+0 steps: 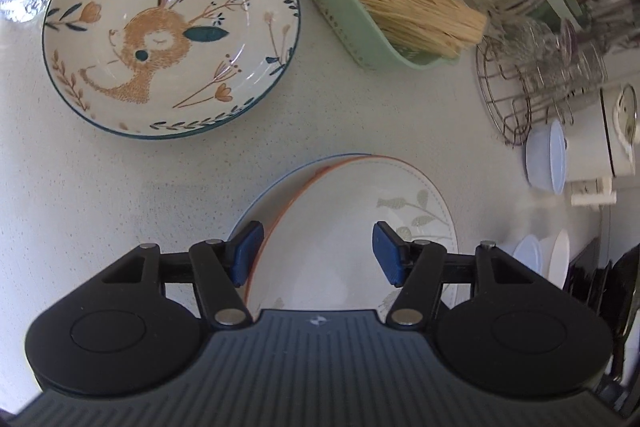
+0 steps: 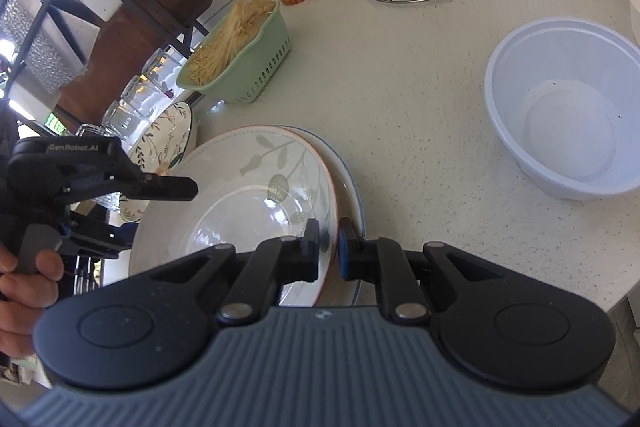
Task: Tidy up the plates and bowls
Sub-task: 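Lift the leaf-pattern plate with the right gripper over the rose plate, then lower the leaf-pattern plate onto the rose plate with the right gripper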
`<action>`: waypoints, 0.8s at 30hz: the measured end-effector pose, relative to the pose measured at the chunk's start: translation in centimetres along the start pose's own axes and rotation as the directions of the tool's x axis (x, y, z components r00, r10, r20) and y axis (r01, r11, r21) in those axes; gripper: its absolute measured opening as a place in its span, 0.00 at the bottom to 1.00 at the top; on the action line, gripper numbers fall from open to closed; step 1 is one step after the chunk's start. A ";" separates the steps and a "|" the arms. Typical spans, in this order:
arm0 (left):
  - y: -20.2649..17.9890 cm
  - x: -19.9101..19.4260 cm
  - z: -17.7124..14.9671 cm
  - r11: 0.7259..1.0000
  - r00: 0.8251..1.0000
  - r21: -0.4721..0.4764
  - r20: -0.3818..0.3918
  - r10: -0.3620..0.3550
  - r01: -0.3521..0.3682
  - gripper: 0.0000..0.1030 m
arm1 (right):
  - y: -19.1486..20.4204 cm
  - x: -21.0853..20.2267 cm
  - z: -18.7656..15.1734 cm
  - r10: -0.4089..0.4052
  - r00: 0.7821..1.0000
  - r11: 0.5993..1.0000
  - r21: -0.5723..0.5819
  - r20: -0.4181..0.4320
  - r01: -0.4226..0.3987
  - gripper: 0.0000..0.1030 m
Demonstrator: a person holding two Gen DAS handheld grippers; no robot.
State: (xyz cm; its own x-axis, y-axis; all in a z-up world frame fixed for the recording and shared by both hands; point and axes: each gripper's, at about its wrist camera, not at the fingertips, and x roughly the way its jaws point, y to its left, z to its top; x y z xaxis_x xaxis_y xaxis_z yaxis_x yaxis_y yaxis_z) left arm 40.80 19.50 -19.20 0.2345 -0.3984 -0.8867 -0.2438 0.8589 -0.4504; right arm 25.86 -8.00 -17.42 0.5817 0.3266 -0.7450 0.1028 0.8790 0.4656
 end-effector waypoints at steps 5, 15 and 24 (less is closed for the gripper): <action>0.9 -0.3 0.8 0.997 0.999 -0.070 -0.025 -0.024 0.022 0.63 | 0.2 0.4 0.5 0.001 1.000 1.000 -0.024 -0.001 -0.001 0.12; 0.8 -0.7 1.5 0.996 0.999 -0.084 -0.053 -0.011 0.006 0.63 | -0.1 0.6 1.0 0.018 1.000 0.999 -0.043 -0.017 -0.018 0.12; -0.5 -0.4 1.0 0.998 0.996 0.022 -0.073 0.059 -0.058 0.63 | 0.2 0.9 1.1 0.010 1.000 0.999 -0.048 -0.023 -0.011 0.12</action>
State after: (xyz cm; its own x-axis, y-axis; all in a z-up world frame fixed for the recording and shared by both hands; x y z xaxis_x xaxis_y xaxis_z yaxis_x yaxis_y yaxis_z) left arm 41.78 19.52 -18.47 0.1508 -0.3693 -0.9170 -0.2363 0.8872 -0.3962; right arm 27.34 -7.93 -17.47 0.5637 0.3432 -0.7514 0.0579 0.8910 0.4504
